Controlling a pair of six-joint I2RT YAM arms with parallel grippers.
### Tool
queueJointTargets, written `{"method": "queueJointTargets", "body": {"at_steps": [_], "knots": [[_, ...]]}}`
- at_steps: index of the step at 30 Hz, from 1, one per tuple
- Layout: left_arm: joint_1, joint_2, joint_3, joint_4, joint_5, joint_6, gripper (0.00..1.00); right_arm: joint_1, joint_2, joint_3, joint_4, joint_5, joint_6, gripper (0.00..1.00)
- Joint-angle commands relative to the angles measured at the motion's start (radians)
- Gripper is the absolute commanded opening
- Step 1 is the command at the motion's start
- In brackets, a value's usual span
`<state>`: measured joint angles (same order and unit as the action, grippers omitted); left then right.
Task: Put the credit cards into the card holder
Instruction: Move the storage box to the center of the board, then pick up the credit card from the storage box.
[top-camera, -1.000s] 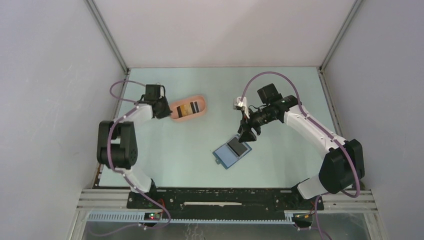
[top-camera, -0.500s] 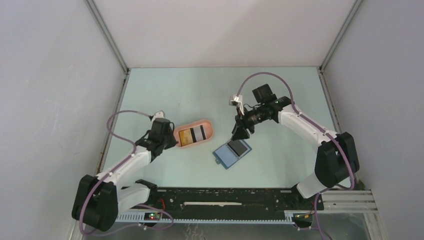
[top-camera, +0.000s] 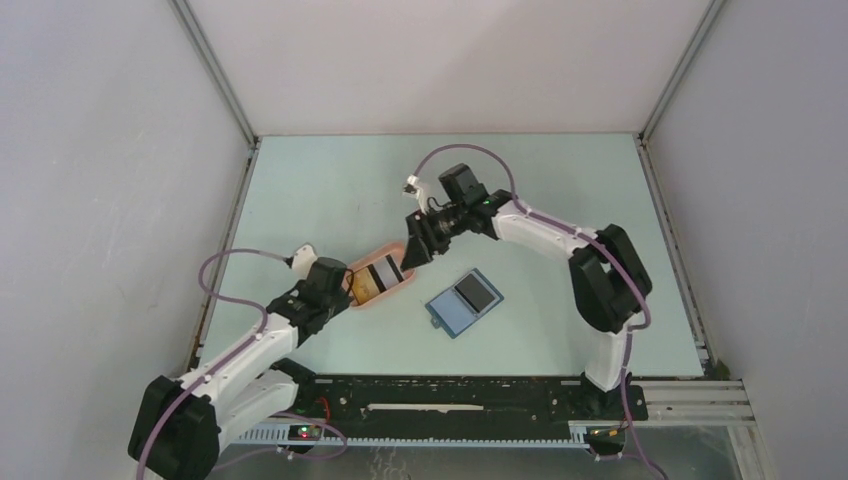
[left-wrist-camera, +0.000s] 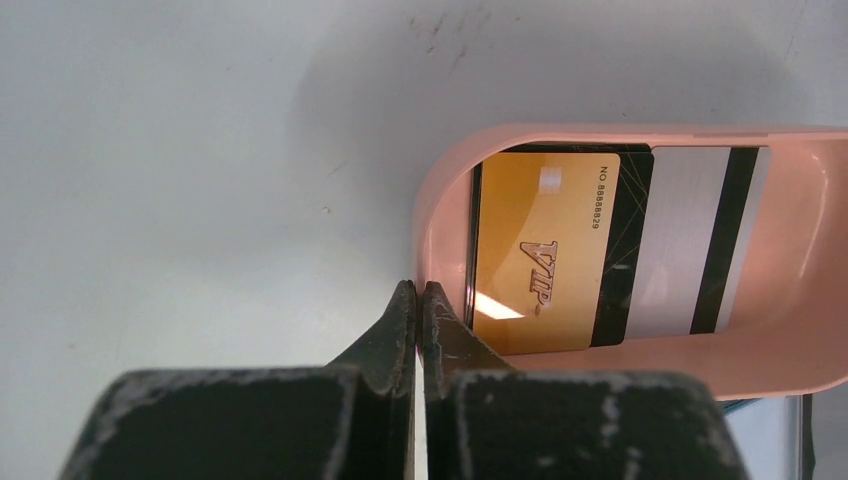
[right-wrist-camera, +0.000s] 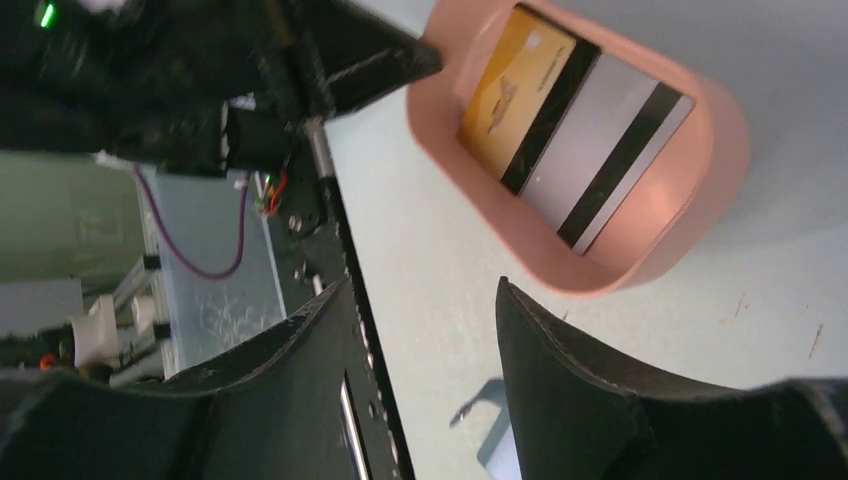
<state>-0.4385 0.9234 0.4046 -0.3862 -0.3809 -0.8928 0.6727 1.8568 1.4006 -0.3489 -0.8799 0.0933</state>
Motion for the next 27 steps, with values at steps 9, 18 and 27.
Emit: {"method": "queueJointTargets", "body": {"at_steps": [9,18,27], "knots": [[-0.06,-0.105,-0.008,-0.094,-0.132,-0.218,0.0,0.145,0.179,0.283,-0.068,0.367,0.186,0.95],[-0.094,-0.083,0.021,-0.122,-0.16,-0.258,0.01,0.234,0.27,0.365,-0.135,0.715,0.204,0.98],[-0.127,-0.052,0.042,-0.119,-0.176,-0.266,0.01,0.25,0.368,0.412,-0.145,0.727,0.223,0.99]]}}
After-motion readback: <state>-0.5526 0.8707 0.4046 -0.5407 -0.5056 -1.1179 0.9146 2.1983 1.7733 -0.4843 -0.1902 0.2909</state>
